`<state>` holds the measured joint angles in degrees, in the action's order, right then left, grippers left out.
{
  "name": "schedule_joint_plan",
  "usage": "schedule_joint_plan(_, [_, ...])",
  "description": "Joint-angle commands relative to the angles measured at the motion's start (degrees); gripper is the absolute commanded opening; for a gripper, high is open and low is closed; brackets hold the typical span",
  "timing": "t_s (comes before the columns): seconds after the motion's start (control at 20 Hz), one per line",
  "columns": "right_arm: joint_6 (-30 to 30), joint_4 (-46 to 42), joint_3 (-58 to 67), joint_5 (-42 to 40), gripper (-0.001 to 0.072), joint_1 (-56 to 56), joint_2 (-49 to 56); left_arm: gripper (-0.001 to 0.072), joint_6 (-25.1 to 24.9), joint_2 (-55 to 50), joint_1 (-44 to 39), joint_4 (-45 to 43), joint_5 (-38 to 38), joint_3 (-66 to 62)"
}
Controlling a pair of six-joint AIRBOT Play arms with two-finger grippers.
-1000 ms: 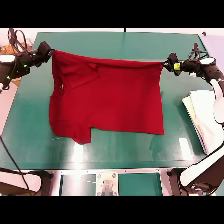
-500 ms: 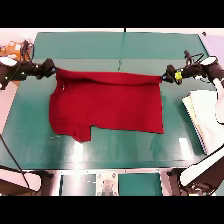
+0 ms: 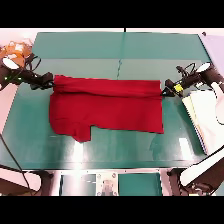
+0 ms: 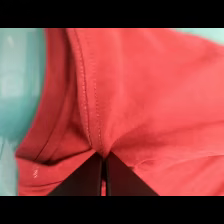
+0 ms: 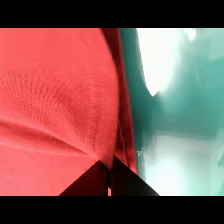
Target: Fold the shirts.
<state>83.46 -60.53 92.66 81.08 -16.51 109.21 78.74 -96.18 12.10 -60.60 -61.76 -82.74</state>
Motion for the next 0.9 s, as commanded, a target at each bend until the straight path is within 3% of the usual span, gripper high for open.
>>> schedule_joint_plan(0.0, [0.4,-1.0,-1.0,0.9,0.0016,0.0,-0.1,0.0022,0.2,-1.7,-0.5,-0.4,-3.1,0.0])
schedule_joint_plan(0.05, [0.5,-0.7,-1.0,1.1,0.0017,0.0,-0.1,0.0023,0.3,-2.2,-0.7,0.3,-4.0,0.0])
schedule_joint_plan(0.1, [0.5,-0.1,-1.0,1.6,0.0068,0.0,-0.3,0.0024,0.3,-2.1,-0.8,0.2,-4.5,-0.1])
schedule_joint_plan(0.15, [0.5,-0.1,-0.6,2.7,0.0225,0.0,-0.6,0.0135,0.3,-2.0,-0.8,0.2,-6.0,-0.7])
schedule_joint_plan(0.2, [0.5,-0.2,0.4,4.5,0.0271,-0.1,-0.9,0.0495,0.8,-2.0,-0.7,0.0,-8.5,-2.0])
schedule_joint_plan(0.25, [0.6,-0.4,1.8,6.5,0.027,-0.3,-1.3,0.0566,2.2,-2.0,-0.3,-0.3,-11.6,-3.8])
schedule_joint_plan(0.3, [2.1,-1.7,2.8,8.2,0.0263,-0.7,-2.3,0.056,3.8,-2.0,0.2,-0.4,-14.9,-5.7])
schedule_joint_plan(0.35, [3.7,-3.4,2.9,9.3,0.0209,-1.2,-3.9,0.0417,5.1,-2.0,0.7,-0.5,-18.4,-7.6])
schedule_joint_plan(0.4, [4.9,-5.2,2.5,10.4,0.0025,-1.6,-5.5,0.0113,5.2,-1.9,1.4,-0.5,-22.4,-9.2])
schedule_joint_plan(0.45, [6.0,-6.7,0.8,11.0,0.0016,-2.0,-7.7,0.0022,5.0,-1.2,1.8,-0.7,-25.0,-9.4])
schedule_joint_plan(0.65, [5.9,-8.1,-16.0,8.5,0.0015,-4.3,-21.0,0.0021,5.2,8.7,1.8,-9.6,-26.3,-0.5])
schedule_joint_plan(0.85, [8.6,-8.0,-43.6,-1.4,0.0016,-8.4,-41.6,0.0021,3.8,27.1,4.7,-10.9,-20.7,24.0])
